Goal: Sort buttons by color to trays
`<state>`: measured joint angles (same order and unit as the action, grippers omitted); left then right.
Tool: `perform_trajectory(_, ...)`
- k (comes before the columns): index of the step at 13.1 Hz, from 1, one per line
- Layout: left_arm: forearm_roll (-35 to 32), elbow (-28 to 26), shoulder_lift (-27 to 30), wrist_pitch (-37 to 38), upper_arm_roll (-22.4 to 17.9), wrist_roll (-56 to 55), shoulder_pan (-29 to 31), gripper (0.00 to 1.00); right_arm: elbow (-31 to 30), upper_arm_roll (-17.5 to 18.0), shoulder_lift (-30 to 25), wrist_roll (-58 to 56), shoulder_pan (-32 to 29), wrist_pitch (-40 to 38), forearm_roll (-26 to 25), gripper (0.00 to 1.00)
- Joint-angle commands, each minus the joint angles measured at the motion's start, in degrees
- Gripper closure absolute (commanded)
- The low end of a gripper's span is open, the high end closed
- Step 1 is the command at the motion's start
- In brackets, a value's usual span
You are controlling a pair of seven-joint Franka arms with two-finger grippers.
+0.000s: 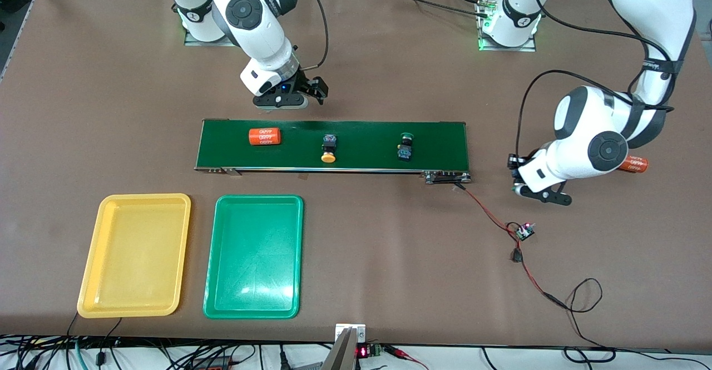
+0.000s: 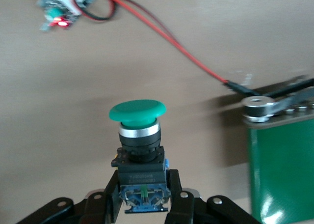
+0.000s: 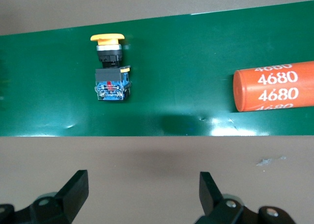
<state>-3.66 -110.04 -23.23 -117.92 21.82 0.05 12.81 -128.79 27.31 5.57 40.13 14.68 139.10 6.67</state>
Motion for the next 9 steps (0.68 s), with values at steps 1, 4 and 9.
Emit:
perform_trajectory(1,4.96,-1.67,2.31,0.23,-0.63,-0.14,-1.82,1.0,1.08,-0.42,2.25,0.83,0.62,1.52,-2.45,0.0)
perform_trajectory(4,9.18,-2.98,2.75,0.06,-0.63,-0.23,-2.18,1.0,1.08,-0.59,3.66,0.74,0.62,3.54,-2.63,0.0)
perform_trajectory(9,15.69,-6.59,5.83,-0.56,-0.63,-0.66,-5.69,1.0,1.96,-1.56,5.86,0.83,0.7,4.42,-7.02,0.0)
